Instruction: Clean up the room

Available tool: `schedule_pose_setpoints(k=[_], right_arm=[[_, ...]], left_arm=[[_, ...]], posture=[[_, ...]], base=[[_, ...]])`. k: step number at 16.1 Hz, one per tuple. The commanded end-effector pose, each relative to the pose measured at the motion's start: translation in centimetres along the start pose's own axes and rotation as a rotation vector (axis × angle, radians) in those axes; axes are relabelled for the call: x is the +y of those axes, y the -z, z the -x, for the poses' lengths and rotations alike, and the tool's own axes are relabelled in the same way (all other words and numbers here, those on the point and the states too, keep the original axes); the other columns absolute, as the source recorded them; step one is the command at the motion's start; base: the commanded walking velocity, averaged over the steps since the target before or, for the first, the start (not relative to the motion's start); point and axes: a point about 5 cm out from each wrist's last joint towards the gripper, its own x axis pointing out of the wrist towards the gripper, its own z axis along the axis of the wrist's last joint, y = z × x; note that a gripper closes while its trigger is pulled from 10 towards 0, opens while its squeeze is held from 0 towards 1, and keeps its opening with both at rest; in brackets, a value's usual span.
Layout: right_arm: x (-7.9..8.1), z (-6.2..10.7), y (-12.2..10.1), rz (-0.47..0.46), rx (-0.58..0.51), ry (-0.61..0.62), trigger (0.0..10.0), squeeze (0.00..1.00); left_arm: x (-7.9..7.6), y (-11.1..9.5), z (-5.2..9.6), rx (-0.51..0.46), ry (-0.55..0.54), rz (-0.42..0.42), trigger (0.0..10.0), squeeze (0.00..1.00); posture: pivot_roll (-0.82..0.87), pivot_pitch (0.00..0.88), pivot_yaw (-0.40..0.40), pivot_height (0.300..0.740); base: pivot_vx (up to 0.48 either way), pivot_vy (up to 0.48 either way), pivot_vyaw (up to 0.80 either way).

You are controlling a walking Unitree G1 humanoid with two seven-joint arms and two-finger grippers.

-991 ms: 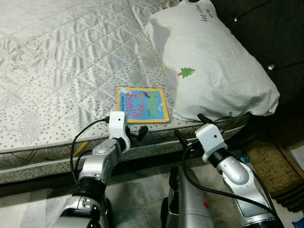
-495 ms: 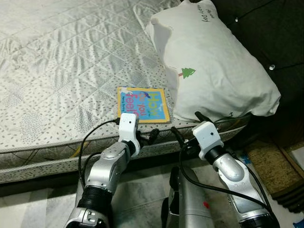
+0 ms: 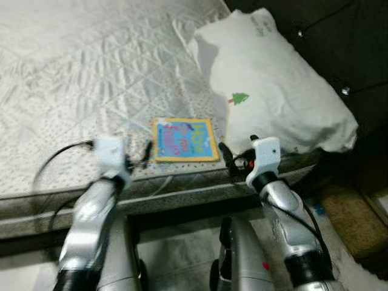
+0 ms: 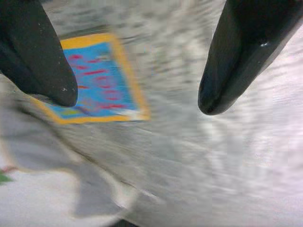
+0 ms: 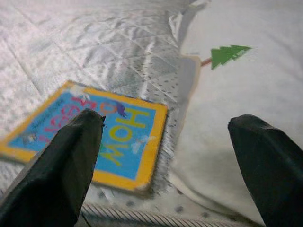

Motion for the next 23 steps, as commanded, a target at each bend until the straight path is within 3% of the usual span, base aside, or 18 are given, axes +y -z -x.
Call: schedule_pose_setpoints(k=[1, 2, 4, 9, 12, 15, 19, 23], right_arm=[[-0.1, -0.3, 0.0, -0.033, 0.003, 0.015, 10.0, 0.00], [0.1, -0.7, -0.2, -0.035, -0.009, 0.020, 10.0, 0.00], [0.1, -1.9, -0.7, -0.023, -0.024, 0.059, 10.0, 0.00], [-0.2, -2.6, -1.5, -0.077, -0.067, 0.050, 10.0, 0.00], [0.2, -3.0, -2.4, -0.101, -0.111, 0.045, 10.0, 0.00], [-0.1, -2.5, -2.0, -0.111, -0.108, 0.062, 10.0, 0.00], [-0.3, -1.6, -1.2, -0.087, -0.086, 0.065, 10.0, 0.00], [-0.5, -1.8, -1.4, -0.061, -0.085, 0.061, 10.0, 0.00]], left_arm=[[0.2, -0.6, 0.6, -0.042, -0.026, -0.025, 10.0, 0.00], [0.5, -0.3, 1.6, -0.033, -0.097, -0.035, 10.0, 0.00], [1.1, -0.5, 2.1, -0.066, -0.174, -0.063, 10.0, 0.00], [4.1, -0.3, 3.0, -0.068, -0.343, -0.004, 10.0, 0.00], [3.8, -0.3, 2.5, -0.078, -0.367, 0.030, 10.0, 0.00], [3.0, -0.2, 2.6, -0.076, -0.356, 0.060, 10.0, 0.00], [2.2, -0.1, 3.3, -0.077, -0.346, 0.064, 10.0, 0.00], [1.6, 0.0, 2.9, -0.072, -0.344, 0.074, 10.0, 0.00]], posture=[[0.14, 0.083, -0.077, 0.539], [0.16, 0.064, -0.076, 0.539], [0.18, 0.030, -0.080, 0.539], [0.17, 0.015, -0.100, 0.539], [0.16, 0.010, -0.075, 0.572], [0.16, 0.017, -0.073, 0.599], [0.14, 0.027, -0.081, 0.645], [0.13, 0.049, -0.076, 0.687]], base=[[0.000, 0.000, 0.00], [0.000, 0.000, 0.00], [0.000, 0.000, 0.00], [0.000, 0.000, 0.00], [0.000, 0.000, 0.00], [0.000, 0.000, 0.00], [0.000, 0.000, 0.00], [0.000, 0.000, 0.00]])
